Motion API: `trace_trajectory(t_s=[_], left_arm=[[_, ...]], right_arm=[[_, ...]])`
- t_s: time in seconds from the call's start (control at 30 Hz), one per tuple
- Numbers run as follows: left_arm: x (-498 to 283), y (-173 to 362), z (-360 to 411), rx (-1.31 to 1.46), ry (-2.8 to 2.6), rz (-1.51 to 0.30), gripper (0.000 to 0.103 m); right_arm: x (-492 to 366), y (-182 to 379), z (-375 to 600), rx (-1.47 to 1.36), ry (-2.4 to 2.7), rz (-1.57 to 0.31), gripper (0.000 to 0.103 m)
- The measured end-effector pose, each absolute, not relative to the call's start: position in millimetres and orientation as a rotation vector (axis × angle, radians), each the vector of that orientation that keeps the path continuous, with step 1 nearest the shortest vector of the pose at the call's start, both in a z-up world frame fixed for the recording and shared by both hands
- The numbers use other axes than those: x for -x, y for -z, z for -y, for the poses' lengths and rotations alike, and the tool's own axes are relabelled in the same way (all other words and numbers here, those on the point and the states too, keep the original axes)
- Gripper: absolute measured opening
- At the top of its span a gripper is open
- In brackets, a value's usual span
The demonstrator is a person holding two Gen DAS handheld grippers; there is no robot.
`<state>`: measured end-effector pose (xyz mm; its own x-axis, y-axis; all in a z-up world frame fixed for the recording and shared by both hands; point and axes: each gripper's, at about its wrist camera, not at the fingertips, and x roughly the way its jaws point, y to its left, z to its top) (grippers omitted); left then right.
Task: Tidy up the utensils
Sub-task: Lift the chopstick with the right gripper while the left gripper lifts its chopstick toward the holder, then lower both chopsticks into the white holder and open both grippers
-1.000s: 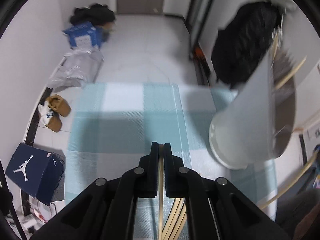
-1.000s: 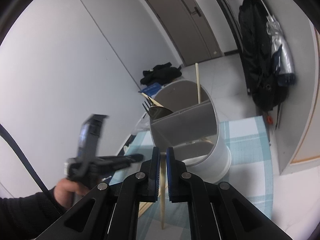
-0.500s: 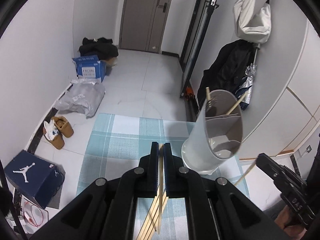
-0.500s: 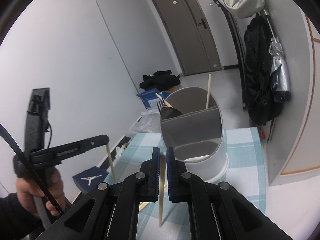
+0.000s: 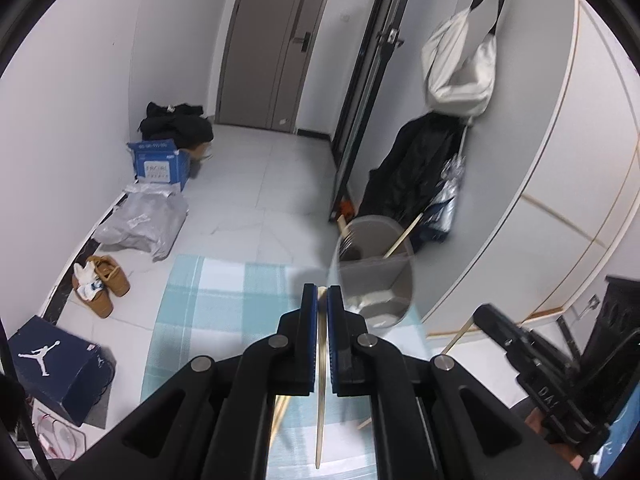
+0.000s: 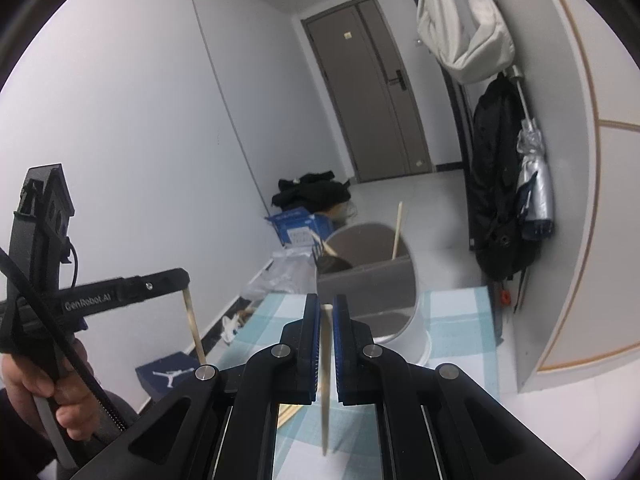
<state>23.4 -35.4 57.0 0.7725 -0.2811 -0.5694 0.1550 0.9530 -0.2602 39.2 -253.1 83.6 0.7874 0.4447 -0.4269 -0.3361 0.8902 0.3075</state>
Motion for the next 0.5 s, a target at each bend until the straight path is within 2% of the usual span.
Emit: trace_trajectory(t_s=[0.5], left_arm=[[-47.9,-122.4,41.9,0.324,0.227,-0.443,0.001]], right_arm=[[-76.6,-164.5,288.9,-0.225,-0.399,-0.414,0.005]])
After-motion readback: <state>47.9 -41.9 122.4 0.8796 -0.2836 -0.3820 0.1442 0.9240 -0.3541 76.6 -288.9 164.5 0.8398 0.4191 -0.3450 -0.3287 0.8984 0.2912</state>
